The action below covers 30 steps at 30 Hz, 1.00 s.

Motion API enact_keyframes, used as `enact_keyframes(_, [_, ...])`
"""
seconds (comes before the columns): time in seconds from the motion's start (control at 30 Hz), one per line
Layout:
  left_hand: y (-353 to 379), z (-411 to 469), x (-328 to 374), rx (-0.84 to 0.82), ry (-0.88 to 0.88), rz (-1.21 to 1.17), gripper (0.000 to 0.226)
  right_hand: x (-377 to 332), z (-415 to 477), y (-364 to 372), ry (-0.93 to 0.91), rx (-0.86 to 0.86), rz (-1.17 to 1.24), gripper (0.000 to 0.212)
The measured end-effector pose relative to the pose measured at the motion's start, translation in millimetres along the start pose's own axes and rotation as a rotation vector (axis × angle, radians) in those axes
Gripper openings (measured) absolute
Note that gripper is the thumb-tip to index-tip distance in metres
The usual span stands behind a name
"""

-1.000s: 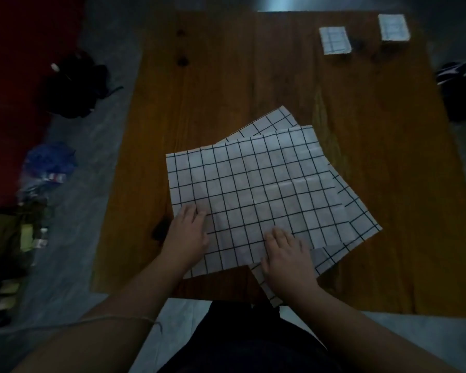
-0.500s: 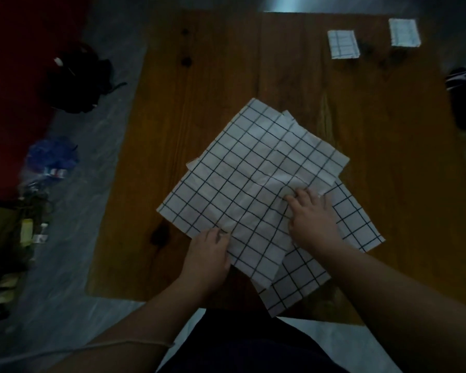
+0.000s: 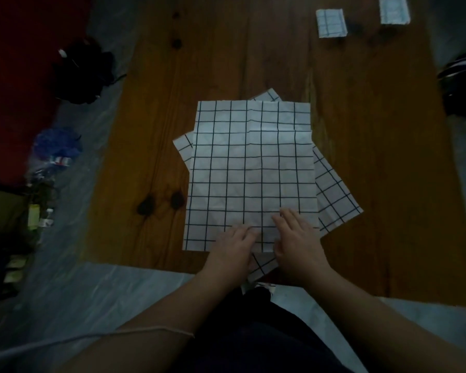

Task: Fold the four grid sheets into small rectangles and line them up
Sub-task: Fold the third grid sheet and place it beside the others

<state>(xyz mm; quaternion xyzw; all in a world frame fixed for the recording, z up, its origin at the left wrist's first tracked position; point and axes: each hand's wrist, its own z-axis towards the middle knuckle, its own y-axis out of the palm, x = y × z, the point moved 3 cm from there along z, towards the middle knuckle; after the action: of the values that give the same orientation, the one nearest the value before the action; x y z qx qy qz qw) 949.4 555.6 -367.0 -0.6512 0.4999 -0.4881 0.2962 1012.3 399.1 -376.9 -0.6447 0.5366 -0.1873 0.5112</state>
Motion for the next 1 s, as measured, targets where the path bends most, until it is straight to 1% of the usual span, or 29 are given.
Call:
enact_keyframes(0.1, [-6.1, -17.9, -25.6, 0.108, -0.071, -0.029, 0.053, 12.7, -27.8, 9.6, -0.015, 0.036, 0.053, 0.06])
enact_keyframes(0.2, [-3.6, -36.3, -69.2, 0.084, -0.129, -0.004, 0.061, 32.1, -41.7, 16.2, -0.018, 0.068, 0.026, 0.059])
enact_keyframes(0.3, [9.0, -50.2, -99.3, -0.035, -0.093, 0.058, 0.073, 45.5, -51.5, 32.7, -0.043, 0.011, -0.066, 0.064])
enact_keyframes(0.37, [18.2, -58.8, -108.1, -0.068, -0.051, 0.115, 0.078, 49.6, -63.7, 44.6, -0.044, 0.003, -0.078, 0.065])
enact_keyframes(0.47, [28.6, -72.1, -116.2, -0.002, 0.031, 0.144, 0.075, 46.6, -83.2, 60.5, -0.058, 0.042, -0.096, 0.061])
enact_keyframes(0.57, [28.4, -79.4, -124.8, 0.067, 0.067, 0.143, 0.072, 40.6, -90.9, 62.7, -0.081, 0.132, -0.092, 0.055])
enact_keyframes(0.63, [31.8, -89.9, -132.2, 0.083, 0.08, 0.155, 0.066, 30.6, -97.9, 68.5, -0.108, 0.198, -0.105, 0.058])
enact_keyframes(0.7, [35.7, -100.1, -136.8, 0.163, 0.126, 0.159, 0.052, 23.5, -105.6, 73.6, -0.13, 0.255, -0.118, 0.058])
enact_keyframes(0.77, [36.1, -107.4, -138.5, 0.232, 0.157, 0.135, 0.043, 18.6, -108.6, 78.5, -0.136, 0.305, -0.15, 0.049])
enact_keyframes(0.83, [35.1, -110.4, -140.9, 0.272, 0.17, 0.083, 0.038, 15.3, -104.9, 79.2, -0.091, 0.326, -0.159, 0.038])
enact_keyframes(0.93, [28.1, -113.5, -141.8, 0.273, 0.129, -0.006, 0.026, 8.0, -103.6, 74.7, -0.003, 0.353, -0.118, 0.024])
enact_keyframes(1.0, [20.4, -117.2, -140.8, 0.278, 0.109, -0.049, 0.024, 3.5, -109.4, 67.0, 0.012, 0.407, -0.068, 0.021])
